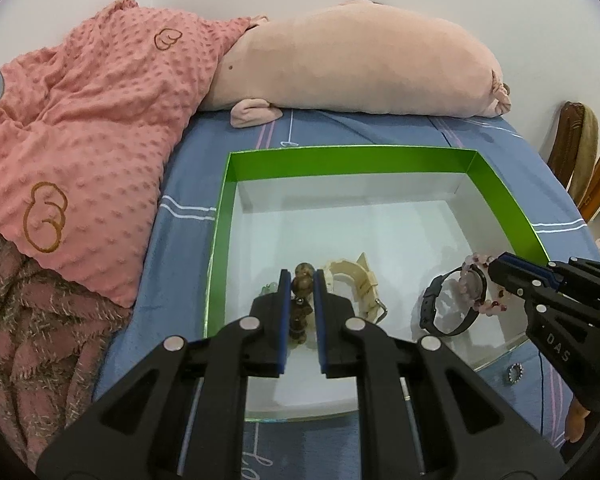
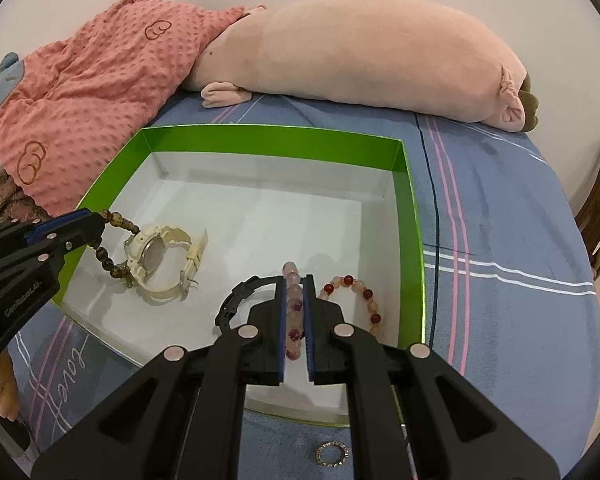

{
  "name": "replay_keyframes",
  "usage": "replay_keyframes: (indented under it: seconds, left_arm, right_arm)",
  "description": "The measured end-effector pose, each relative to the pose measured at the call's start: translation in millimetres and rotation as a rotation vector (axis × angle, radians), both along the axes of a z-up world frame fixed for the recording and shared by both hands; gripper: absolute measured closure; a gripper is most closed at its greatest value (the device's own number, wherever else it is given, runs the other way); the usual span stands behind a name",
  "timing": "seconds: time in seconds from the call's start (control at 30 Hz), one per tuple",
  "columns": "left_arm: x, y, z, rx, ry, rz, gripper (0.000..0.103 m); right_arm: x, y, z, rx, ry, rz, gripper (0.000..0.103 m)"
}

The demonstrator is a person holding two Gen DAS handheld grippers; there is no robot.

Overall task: Organize jewelry
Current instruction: 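Carry both bracelets into the green box and open both grippers, then move the right gripper to the studded silver ring and close on it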

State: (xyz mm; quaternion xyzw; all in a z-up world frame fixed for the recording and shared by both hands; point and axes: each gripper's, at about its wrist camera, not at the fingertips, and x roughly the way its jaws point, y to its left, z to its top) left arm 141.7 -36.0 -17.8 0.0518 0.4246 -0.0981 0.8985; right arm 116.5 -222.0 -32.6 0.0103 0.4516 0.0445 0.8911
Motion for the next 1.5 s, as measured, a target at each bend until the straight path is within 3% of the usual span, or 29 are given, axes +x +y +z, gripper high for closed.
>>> replay_keyframes:
  seconds: [0.07,0.17,0.23,0.27,0.3,0.33,0.53,0.6,0.77,0.83,0.97,1.07,1.27,1.5]
  left_arm:
    - [1.2,1.4,-1.1,-0.004,0.005,0.003,0.092]
    - [0.9,0.8,-1.0,-0.009,0.006,0.003,0.092]
    - [-0.6,0.3,1.1,-0.007,-0.005,-0.001,0.087]
    - [-3.1,-1.0,4.0,-0.008,-0.017,-0.003,0.079]
    - [-5.6,-1.6,7.7,-0.008,-0.032,-0.004,0.069]
    - [-9.7,-1.9,13.3,-0.005,-0.054,-0.002,0.066]
    - [-64.5,-1.5,45.3,-0.003,-0.085,0.028,0.059]
    - [-101.5,1.8,44.5,-0.048,-0.095,0.007,0.05]
    - [-154.5,-1.3,21.7,-0.05,-0.129,0.031,0.05]
    - [-161.8,-7.5,5.1,-0.049,-0.086,0.026,0.05]
    - [-164.4,-18.6,-15.2,-0.045,-0.036,-0.006,0.05]
    - [-161.6,-23.6,-22.1,-0.04,-0.018,-0.018,0.05]
    - [-157.0,-25.3,-27.4,-0.022,-0.017,-0.009,0.05]
    - [-149.0,-23.5,-30.3,-0.007,-0.047,0.02,0.05]
  right_arm:
    - [0.6,0.0,-1.0,0.0,0.006,0.001,0.093]
    - [0.8,-1.1,-1.3,0.006,0.007,-0.001,0.075]
    - [0.0,-1.2,-0.1,0.003,-0.004,-0.006,0.065]
    - [-1.3,-1.5,1.4,0.005,-0.013,-0.008,0.061]
    - [-2.4,-1.5,3.3,0.011,-0.022,-0.008,0.06]
    - [-3.3,-1.6,5.4,0.015,-0.028,-0.009,0.06]
    - [-15.9,-4.8,25.7,0.051,-0.112,-0.017,0.06]
    - [-19.9,-6.0,31.0,0.077,-0.116,-0.02,0.06]
    - [-40.9,-2.2,44.3,0.147,-0.072,0.029,0.06]
    - [-59.7,0.3,47.2,0.155,-0.058,0.071,0.06]
    - [-106.8,13.7,42.9,0.012,-0.058,0.145,0.06]
    - [-124.1,13.5,32.8,-0.051,-0.045,0.126,0.06]
    - [-115.7,-11.2,4.8,-0.007,0.02,0.055,0.06]
    - [-109.9,-28.5,-8.4,0.094,-0.003,0.044,0.06]
